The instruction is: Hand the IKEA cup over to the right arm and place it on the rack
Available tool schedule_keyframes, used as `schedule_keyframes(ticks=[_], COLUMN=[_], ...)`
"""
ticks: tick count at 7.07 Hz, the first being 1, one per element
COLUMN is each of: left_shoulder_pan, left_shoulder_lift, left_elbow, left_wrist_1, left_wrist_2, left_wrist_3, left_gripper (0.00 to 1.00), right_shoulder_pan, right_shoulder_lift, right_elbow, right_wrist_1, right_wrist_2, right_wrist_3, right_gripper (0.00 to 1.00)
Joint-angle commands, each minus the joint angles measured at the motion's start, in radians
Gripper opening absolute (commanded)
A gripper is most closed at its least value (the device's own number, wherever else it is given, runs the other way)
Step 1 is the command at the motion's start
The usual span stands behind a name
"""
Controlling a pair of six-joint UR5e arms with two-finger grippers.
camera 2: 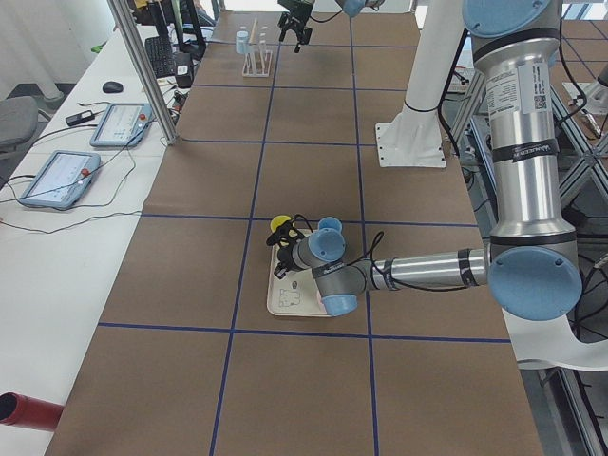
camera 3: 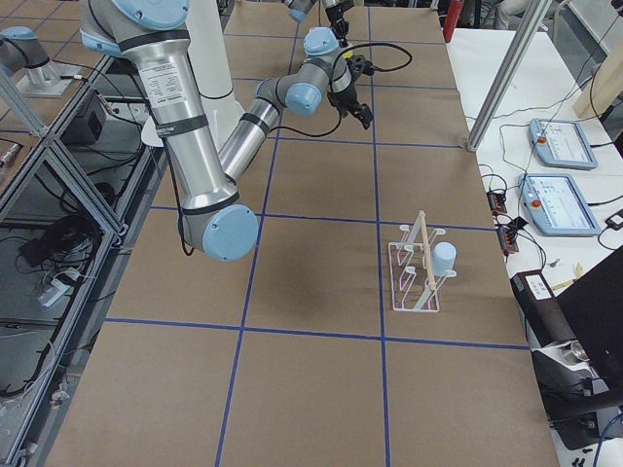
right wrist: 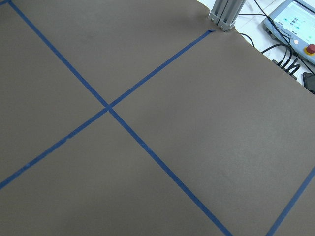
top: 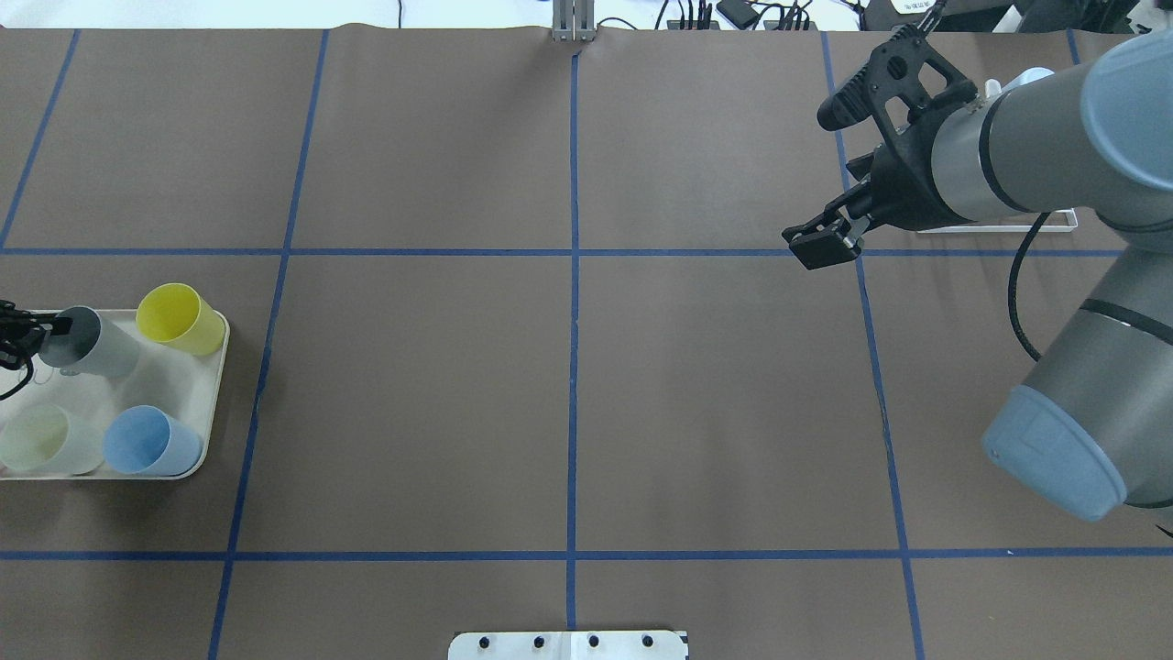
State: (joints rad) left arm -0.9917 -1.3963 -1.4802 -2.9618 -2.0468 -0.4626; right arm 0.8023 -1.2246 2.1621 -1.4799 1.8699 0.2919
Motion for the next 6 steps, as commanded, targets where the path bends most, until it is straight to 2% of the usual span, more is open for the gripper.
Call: schedule_keyframes(ticks=[1,2,3,4,5,6], left_shoulder_pan=[-0.181,-0.265,-0.33,-0.332,-0.328,-0.323], left_shoulder_lift=[-0.004,-0.021,-0.041,-0.04,-0.043,-0.062], left_elbow=[-0.04,-0.066,-0.153,-0.308,-0.419,-0.484], left_wrist_1=[0.013,0.048,0.122,0.25,0.294,0.294], left_wrist_2=[-0.117,-0.215,-0.278,-0.288,-0.291,-0.296], left_wrist_3=[0.002,0.001,-0.02,-0.201,-0.446,-0.628], left_gripper=[0.0,0.0,0.0,0.0,0.0,0.0], right_shoulder_pan=[-0.002,-0.005,-0.012,-0.024,-0.043,-0.058], right_shoulder_lift=[0.001,0.002,0.004,0.017,0.045,0.045], right_elbow=[-0.002,-0.001,-0.001,-0.001,-0.004,-0.007], right_wrist_1=[0.001,0.001,0.003,0.003,0.021,0.064], right_wrist_2=[0.0,0.0,0.0,0.0,-0.002,-0.002], right_wrist_3=[0.0,0.0,-0.002,-0.005,-0.002,-0.001], right_gripper=[1.0,1.0,1.0,1.0,1.0,1.0])
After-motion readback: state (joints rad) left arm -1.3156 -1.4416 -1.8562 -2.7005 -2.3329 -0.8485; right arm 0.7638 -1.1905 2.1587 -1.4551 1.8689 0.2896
